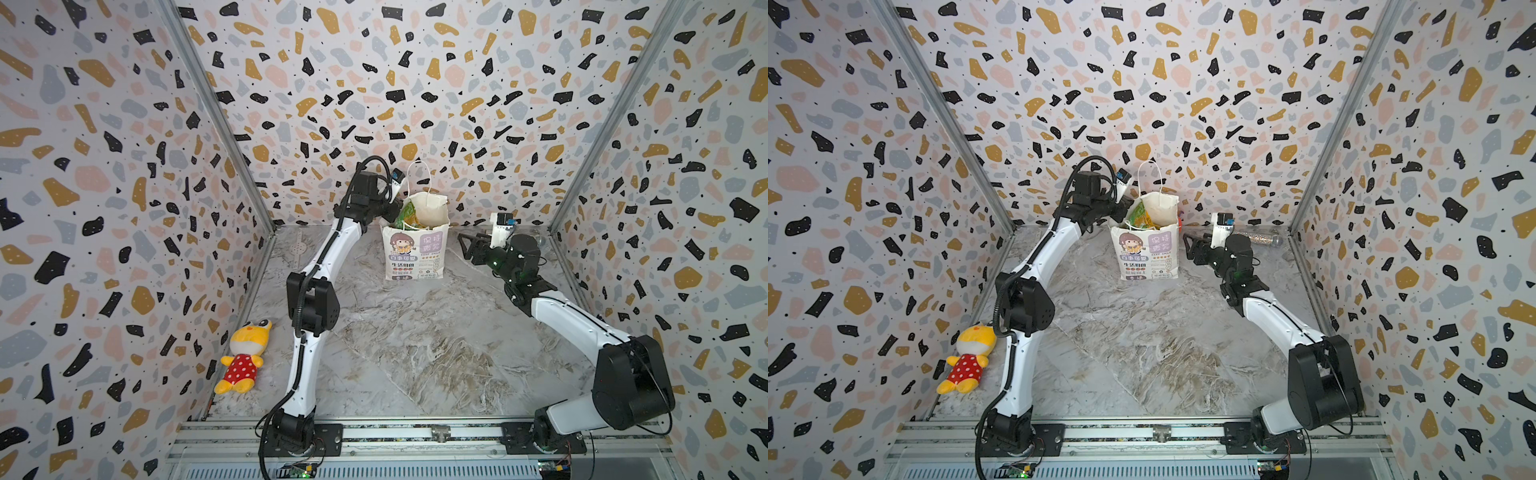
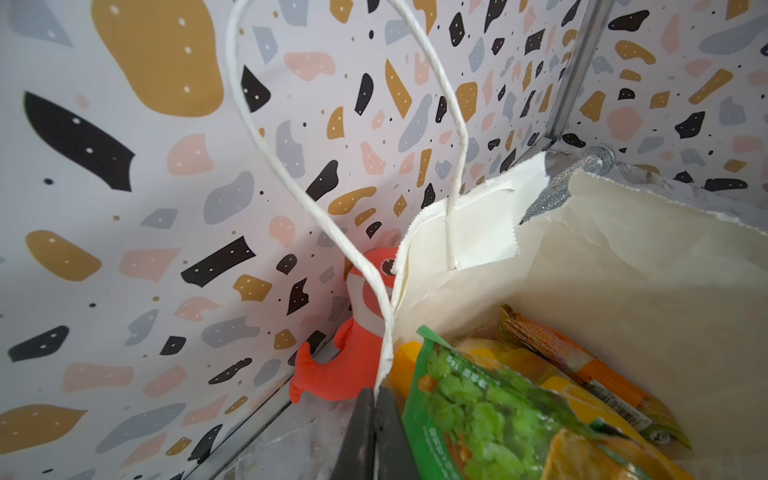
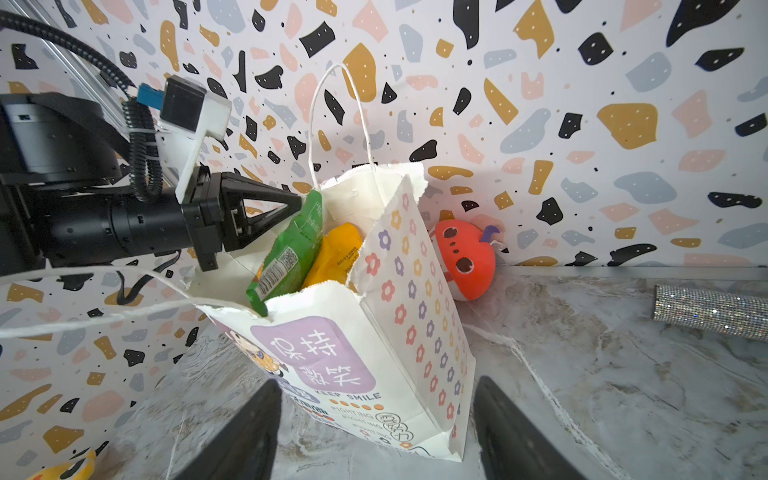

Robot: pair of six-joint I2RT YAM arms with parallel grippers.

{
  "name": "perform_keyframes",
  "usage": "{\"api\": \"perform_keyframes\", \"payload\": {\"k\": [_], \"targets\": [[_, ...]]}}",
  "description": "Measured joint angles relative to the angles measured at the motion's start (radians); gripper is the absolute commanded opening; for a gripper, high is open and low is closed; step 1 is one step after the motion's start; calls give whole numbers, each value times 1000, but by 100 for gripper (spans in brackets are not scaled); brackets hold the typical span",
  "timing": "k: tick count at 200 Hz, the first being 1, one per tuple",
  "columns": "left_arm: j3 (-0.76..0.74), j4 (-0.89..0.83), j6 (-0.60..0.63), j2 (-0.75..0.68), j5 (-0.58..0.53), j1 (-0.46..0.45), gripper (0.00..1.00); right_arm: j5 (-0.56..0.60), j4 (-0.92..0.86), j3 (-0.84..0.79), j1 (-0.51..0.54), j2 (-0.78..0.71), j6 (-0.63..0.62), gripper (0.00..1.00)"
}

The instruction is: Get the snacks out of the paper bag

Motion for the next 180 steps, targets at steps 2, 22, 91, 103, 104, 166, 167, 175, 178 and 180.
{"api": "perform_keyframes", "payload": {"k": [2, 22, 91, 103, 104, 166, 167, 175, 178, 180], "targets": [[-6, -1, 3, -5, 0, -1, 0, 0, -1, 0, 0, -2, 0, 73], [-87, 0, 30, -66, 2, -11, 0, -3, -37, 11, 0, -19, -10, 72], [-415, 66, 78, -322, 23, -26, 0, 19, -243, 198, 94, -24, -136, 69], [-470, 99, 81, -369, 33, -31, 0, 31, -274, 218, 126, -24, -164, 69], [-475, 101, 81, -375, 35, -31, 0, 32, -275, 219, 127, -24, -165, 69], [-664, 254, 48, -543, 26, -43, 1, 38, -430, 388, 166, 47, -253, 69], [-664, 254, 47, -543, 26, -43, 4, 38, -431, 388, 166, 47, -253, 69], [-664, 267, 31, -541, 20, -37, 22, 41, -436, 388, 164, 47, -254, 69], [-663, 272, 24, -539, 19, -34, 25, 42, -437, 388, 162, 47, -254, 70], [-662, 273, 19, -536, 19, -31, 27, 42, -437, 388, 160, 47, -253, 70]]}}
